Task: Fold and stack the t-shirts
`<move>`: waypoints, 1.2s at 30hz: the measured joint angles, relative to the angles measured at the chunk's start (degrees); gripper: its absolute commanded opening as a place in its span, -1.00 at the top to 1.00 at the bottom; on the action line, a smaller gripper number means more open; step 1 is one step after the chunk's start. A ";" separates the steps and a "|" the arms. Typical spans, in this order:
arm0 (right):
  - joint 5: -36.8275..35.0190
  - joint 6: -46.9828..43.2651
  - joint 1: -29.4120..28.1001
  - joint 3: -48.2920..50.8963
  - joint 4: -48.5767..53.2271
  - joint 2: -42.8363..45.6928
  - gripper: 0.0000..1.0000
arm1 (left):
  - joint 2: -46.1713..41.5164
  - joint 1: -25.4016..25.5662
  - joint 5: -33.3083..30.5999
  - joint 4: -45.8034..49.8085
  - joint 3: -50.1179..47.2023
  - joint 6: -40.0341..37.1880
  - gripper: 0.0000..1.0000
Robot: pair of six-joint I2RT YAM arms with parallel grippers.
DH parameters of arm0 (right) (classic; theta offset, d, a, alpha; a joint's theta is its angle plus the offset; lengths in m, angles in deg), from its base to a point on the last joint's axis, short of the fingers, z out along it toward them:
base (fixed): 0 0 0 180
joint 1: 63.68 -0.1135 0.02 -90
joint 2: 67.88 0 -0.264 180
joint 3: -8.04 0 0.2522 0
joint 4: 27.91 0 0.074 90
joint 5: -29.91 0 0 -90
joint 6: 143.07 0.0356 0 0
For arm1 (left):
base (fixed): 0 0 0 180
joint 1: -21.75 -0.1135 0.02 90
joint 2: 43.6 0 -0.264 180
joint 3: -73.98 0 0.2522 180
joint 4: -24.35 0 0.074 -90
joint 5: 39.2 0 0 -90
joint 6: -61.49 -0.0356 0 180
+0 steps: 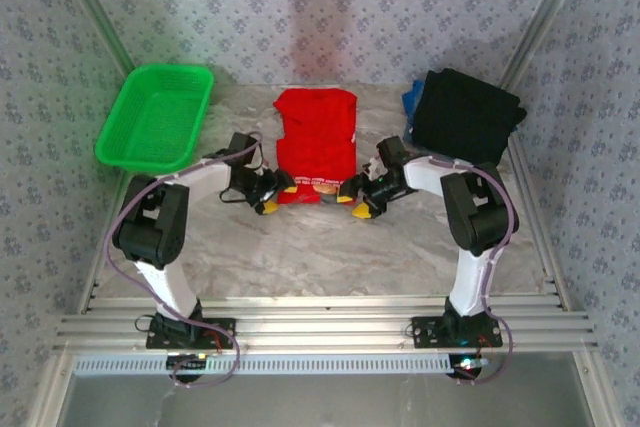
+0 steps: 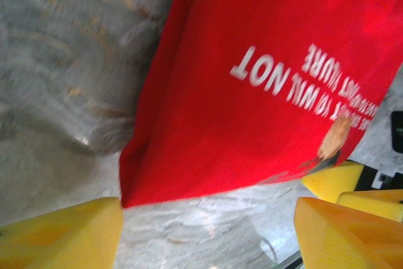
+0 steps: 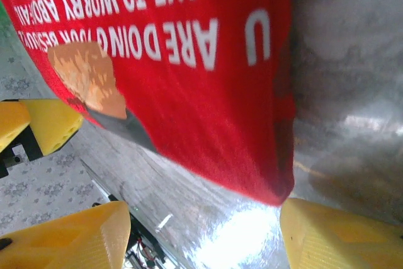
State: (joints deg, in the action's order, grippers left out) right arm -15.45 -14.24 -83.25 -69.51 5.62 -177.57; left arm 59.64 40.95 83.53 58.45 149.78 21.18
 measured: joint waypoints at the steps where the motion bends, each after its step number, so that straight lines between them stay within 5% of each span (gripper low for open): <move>1: 0.00 0.35 0.15 0.00 -0.55 -0.24 -0.30 | 0.42 0.00 -0.11 -1.11 0.07 0.42 -0.42; 9: 2.19 2.01 1.38 -2.16 0.31 -2.62 -0.22 | 4.48 0.44 -0.66 -6.49 1.38 2.80 -0.29; 12: 2.34 2.29 1.55 -4.98 1.55 -4.52 -0.15 | 6.32 0.48 -1.01 -7.67 2.86 3.39 -0.11; 20: 0.07 1.66 2.60 -8.17 0.90 -8.09 1.00 | 9.05 1.18 -2.95 -6.62 5.51 2.75 0.90; 27: -0.26 1.90 2.32 -1.29 3.19 -0.15 1.00 | -0.20 3.61 -4.72 -1.01 0.55 0.68 1.00; 36: -1.70 9.79 -7.15 15.87 9.01 21.16 1.00 | -17.90 12.94 -8.22 8.22 -12.83 3.91 1.00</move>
State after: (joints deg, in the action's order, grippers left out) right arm -17.16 -4.45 -90.40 -53.64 14.62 -156.41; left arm 41.74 53.89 75.31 66.67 136.95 25.09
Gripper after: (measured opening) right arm 0.070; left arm 0.049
